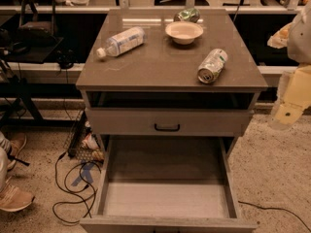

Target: Place 7up can into middle drawer

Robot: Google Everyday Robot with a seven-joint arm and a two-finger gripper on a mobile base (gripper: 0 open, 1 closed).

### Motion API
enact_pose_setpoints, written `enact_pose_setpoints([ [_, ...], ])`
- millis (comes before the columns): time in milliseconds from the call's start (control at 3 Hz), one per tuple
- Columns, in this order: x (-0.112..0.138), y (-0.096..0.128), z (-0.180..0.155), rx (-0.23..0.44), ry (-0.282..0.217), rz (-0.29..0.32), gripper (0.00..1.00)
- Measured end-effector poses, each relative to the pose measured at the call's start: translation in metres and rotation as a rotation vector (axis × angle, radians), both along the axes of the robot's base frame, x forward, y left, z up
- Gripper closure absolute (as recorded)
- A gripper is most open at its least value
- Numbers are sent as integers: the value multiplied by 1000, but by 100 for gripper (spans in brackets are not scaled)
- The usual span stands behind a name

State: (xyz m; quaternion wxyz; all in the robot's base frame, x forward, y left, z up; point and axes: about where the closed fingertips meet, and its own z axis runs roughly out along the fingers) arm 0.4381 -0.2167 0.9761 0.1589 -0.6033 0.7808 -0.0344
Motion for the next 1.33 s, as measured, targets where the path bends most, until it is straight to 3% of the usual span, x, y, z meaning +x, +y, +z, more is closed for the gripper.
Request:
enact_pose_setpoints([
  [333,0,0,0,0,0,0,0],
  [667,16,-1,-2,42,-4,-56,0],
  [1000,85,-4,-13,195,25,-235,0],
  [1333,177,-6,-32,335,76,-491,0],
])
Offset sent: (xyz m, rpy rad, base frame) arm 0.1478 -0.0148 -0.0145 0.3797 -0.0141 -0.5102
